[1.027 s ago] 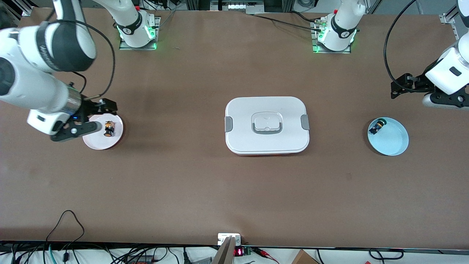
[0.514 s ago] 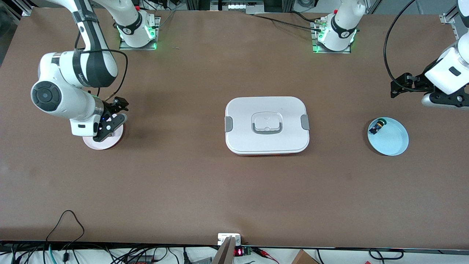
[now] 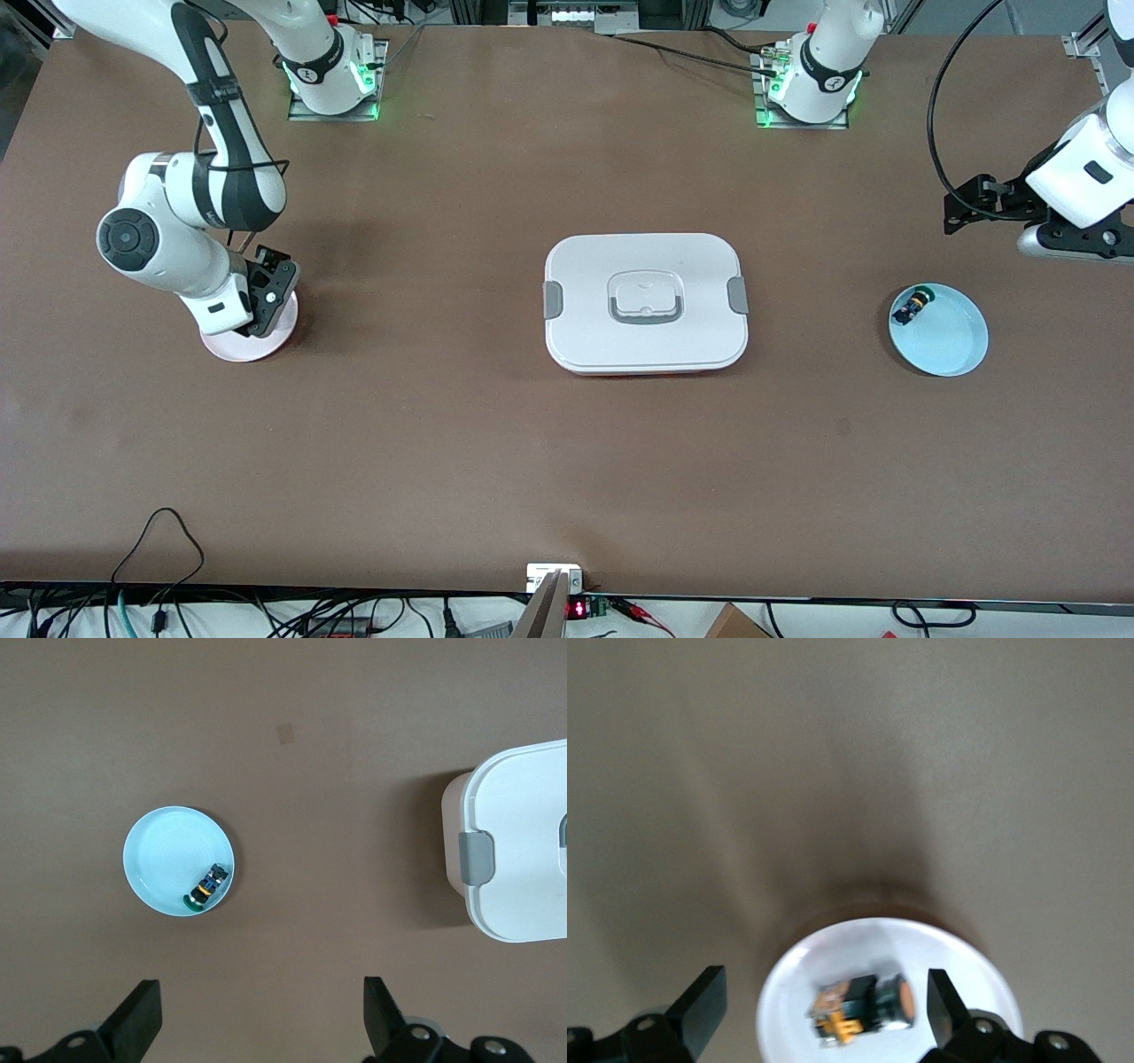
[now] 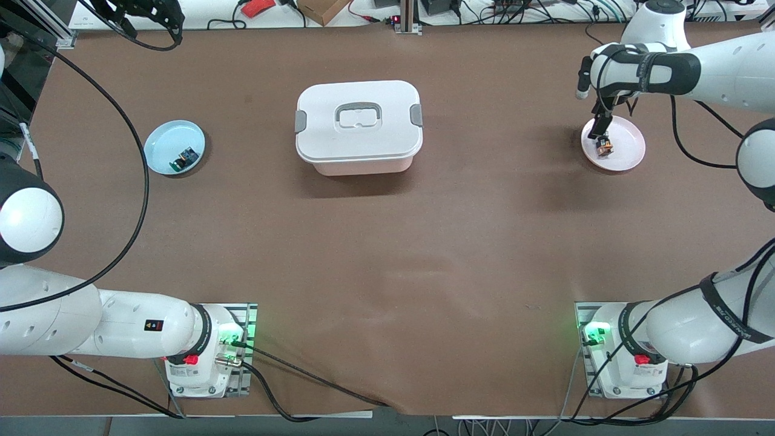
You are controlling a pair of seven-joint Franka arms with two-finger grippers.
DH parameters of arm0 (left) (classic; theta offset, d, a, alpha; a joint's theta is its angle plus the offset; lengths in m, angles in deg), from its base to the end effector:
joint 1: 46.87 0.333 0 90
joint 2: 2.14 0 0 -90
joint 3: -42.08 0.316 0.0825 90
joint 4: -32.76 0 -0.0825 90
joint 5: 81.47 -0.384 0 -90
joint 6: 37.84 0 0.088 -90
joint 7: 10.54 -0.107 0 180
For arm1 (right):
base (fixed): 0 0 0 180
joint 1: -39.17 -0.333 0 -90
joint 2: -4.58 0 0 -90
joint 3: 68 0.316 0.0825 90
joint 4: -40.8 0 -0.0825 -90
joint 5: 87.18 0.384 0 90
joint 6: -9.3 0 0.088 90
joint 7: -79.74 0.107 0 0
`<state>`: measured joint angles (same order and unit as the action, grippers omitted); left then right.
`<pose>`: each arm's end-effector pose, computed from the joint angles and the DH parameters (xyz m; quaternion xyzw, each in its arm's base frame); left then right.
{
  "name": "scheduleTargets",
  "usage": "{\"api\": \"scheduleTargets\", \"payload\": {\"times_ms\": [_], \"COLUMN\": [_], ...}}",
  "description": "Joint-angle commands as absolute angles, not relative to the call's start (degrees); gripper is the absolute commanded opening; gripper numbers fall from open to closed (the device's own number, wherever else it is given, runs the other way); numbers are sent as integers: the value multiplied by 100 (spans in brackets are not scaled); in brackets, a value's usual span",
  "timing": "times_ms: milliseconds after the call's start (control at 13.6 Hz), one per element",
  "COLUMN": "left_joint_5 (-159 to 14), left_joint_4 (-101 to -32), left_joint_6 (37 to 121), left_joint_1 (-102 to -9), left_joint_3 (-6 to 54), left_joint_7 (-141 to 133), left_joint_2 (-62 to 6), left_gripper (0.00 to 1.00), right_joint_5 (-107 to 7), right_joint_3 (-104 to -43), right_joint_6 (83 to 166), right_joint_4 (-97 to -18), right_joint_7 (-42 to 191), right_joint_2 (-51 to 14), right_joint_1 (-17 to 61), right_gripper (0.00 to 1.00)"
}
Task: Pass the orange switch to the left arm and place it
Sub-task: 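Lower the right gripper over the orange switch and close on it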
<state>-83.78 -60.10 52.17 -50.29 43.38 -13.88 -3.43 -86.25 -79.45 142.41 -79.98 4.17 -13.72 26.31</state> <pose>0.5584 -0.0165 0.5886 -0.9980 0.0483 0.0363 0.0200 0.5681 0.0153 0.2589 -0.7830 -0.6195 0.0544 0.0089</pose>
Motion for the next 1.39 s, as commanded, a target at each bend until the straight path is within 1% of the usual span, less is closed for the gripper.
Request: {"api": "scheduleTargets", "payload": {"times_ms": [0, 367, 514, 734, 1320], "left_joint_5": [-8323, -8323, -8323, -8332, -8323], "left_joint_4": [-5918, -5918, -5918, -5918, -5918], "left_joint_6": [5093, 5093, 5093, 5093, 5093], "left_joint_1": [-5029, -5021, -5012, -5012, -5003], "left_joint_3": [4340, 4348, 4348, 4348, 4348], "left_joint_7": [-1326, -1326, -1326, -1318, -1326], "left_joint_2": [-319, -319, -319, -319, -319], "left_gripper": [100, 100, 100, 100, 100], "right_joint_5": [-8700, -8683, -8674, -8604, -8542], "right_joint_3": [-7908, -7899, -7899, -7890, -7864], "right_joint_6": [14605, 14807, 15000, 15062, 15317], "right_joint_4": [-7987, -8127, -8320, -8444, -8629], "right_joint_7": [-794, -1561, -1580, -1536, -1422], "right_joint_2": [-1554, -1625, -1625, -1642, -1651], "right_joint_1": [2836, 3160, 3310, 3486, 3338], "right_gripper": [100, 100, 100, 100, 100]}}
